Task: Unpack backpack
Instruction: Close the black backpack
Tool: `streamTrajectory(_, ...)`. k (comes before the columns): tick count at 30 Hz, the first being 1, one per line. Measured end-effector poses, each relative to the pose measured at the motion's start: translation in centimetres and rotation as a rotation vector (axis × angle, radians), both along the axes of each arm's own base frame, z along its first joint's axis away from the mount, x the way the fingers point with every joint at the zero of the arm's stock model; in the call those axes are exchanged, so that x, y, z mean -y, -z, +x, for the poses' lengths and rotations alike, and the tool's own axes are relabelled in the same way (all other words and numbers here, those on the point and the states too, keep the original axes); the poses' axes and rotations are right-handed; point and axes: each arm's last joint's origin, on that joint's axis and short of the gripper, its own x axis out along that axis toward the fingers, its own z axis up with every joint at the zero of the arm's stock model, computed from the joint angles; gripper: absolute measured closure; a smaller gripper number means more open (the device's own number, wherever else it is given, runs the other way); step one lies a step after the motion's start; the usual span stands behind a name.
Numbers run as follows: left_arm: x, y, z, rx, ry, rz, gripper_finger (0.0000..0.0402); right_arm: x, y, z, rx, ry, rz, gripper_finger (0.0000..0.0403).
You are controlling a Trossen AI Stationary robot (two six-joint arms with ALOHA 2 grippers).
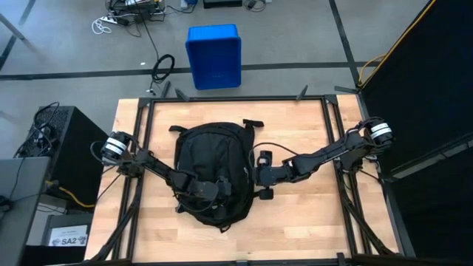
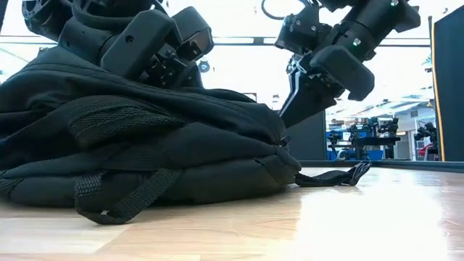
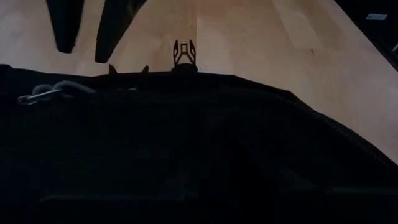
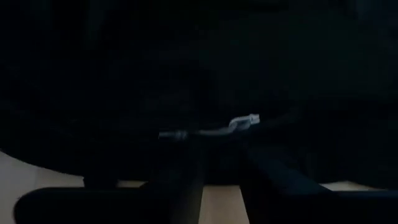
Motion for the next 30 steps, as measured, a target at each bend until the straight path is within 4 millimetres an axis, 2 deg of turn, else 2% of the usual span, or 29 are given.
streamTrajectory(4,0.0,0.0,0.0,-0.002,-0.001,-0.001,0.0355,-0.1,-0.2,0.2,0.013,-0.07,-0.049,0.0318)
streamTrajectory(8,0.0,0.1,0.0,-0.003,-0.001,0.0,0.0355,-0.6,-0.4,0.5,0.031,-0.173,0.056,0.0293)
streamTrajectory(11,0.0,0.1,0.0,-0.004,-0.001,0.0,0.0355,-1.1,0.4,0.4,-0.004,-0.198,0.053,0.0274)
streamTrajectory(19,0.0,0.1,0.0,0.006,-0.005,-0.001,0.0355,-1.4,3.2,1.3,-0.025,-0.099,-0.01,0.0225)
streamTrajectory(30,-0.1,0.1,0.0,0.003,-0.014,0.005,0.0355,-1.1,3.3,1.3,0.005,0.051,-0.146,0.0206)
